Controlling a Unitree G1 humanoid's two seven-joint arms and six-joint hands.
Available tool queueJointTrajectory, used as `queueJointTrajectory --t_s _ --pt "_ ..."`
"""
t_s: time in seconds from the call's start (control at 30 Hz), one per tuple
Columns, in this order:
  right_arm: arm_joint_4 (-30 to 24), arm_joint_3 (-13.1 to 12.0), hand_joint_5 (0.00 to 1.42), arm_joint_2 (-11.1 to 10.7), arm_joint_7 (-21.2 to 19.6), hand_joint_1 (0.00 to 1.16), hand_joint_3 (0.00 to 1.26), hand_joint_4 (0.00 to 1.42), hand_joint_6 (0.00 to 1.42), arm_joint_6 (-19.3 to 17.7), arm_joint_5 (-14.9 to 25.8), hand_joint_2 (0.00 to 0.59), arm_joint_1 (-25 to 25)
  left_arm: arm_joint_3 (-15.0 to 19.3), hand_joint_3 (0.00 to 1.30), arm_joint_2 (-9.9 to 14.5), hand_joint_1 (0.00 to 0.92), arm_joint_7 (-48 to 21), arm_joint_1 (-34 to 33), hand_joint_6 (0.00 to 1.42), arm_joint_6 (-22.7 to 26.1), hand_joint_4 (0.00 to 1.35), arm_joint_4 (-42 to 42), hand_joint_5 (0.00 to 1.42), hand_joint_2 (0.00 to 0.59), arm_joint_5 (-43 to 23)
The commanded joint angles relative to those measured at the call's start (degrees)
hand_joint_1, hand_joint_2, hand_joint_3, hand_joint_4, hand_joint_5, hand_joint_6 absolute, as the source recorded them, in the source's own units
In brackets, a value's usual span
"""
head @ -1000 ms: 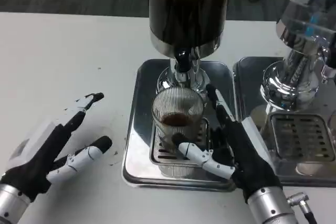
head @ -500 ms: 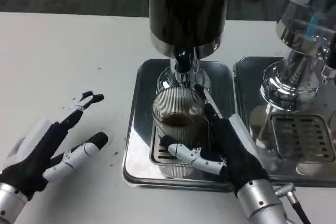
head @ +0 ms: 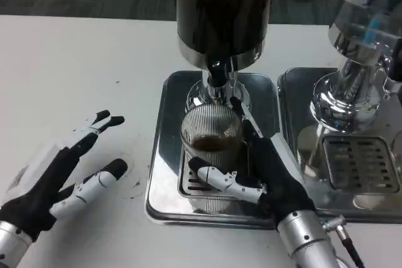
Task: Grasp the cup under the faucet to collect the drink, then remove the cup.
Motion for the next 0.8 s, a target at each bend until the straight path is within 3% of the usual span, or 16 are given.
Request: queueJointTrajectory --t_s 0.03,0.4,0.6,0.8 --pt "1.50 0.17 0.00 0.51 0.46 0.75 0.00 0.00 0.08 -1.04 0.83 0.178 -0.45 0.17 0.16 0.53 0.000 -0.60 1.08 0.00 -0.28 0.00 -0.75 0.01 0.166 -0.75" --pt "2.36 1.03 0.09 0.58 1.14 0.80 0.00 0.01 0.21 -1.23 0.68 0.181 -0.67 0.49 0.17 0.65 0.000 -0.47 1.91 0.00 0.04 0.00 -1.59 0.01 0.165 -1.08" --pt "1.61 1.36 0.22 0.62 0.29 0.84 0.00 0.16 0.33 -0.46 -0.25 0.188 -0.35 0.64 0.18 0.65 0.000 -0.39 2.36 0.00 0.15 0.00 -1.92 0.01 0.165 -1.16" --pt "0.98 0.97 0.34 1.14 -1.99 0.89 0.12 0.31 0.47 0.08 -1.34 0.205 0.20 0.66 0.18 0.59 0.000 -0.31 2.52 0.00 0.19 0.00 -2.22 0.01 0.165 -1.16"
